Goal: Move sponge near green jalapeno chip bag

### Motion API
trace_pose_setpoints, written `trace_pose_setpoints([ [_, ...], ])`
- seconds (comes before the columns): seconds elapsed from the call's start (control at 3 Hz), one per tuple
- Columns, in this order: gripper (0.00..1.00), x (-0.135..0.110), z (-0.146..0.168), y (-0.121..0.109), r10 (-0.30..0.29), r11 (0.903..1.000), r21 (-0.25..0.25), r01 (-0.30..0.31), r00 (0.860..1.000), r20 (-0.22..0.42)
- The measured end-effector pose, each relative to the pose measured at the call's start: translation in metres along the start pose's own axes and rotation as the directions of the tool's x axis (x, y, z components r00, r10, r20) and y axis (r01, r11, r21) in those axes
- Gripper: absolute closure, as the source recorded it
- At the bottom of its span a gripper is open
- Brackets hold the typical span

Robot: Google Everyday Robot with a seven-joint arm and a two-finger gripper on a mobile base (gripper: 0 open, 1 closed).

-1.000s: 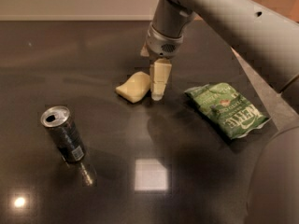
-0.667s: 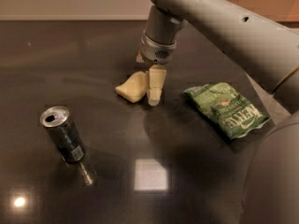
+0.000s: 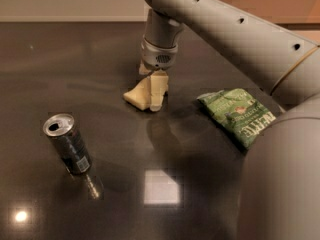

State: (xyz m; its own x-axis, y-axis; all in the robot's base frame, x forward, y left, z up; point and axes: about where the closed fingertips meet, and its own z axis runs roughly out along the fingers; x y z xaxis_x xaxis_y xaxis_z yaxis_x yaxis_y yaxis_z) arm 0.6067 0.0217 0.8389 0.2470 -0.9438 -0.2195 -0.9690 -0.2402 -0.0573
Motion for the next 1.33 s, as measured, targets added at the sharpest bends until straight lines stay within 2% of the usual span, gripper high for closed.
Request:
trace_pose_setpoints([
  [0.67, 0.65, -0.003, -0.008, -0.007, -0.019, 0.9998, -0.006, 0.019, 1.000, -0.001],
  [1.0, 0.88, 0.005, -0.017, -0.006, -0.016, 0.9999, 0.004, 0.016, 1.000, -0.006],
  [1.33, 1.00, 0.016, -0.035, -0.003, -0.008, 0.9996, 0.027, 0.008, 1.000, -0.012],
])
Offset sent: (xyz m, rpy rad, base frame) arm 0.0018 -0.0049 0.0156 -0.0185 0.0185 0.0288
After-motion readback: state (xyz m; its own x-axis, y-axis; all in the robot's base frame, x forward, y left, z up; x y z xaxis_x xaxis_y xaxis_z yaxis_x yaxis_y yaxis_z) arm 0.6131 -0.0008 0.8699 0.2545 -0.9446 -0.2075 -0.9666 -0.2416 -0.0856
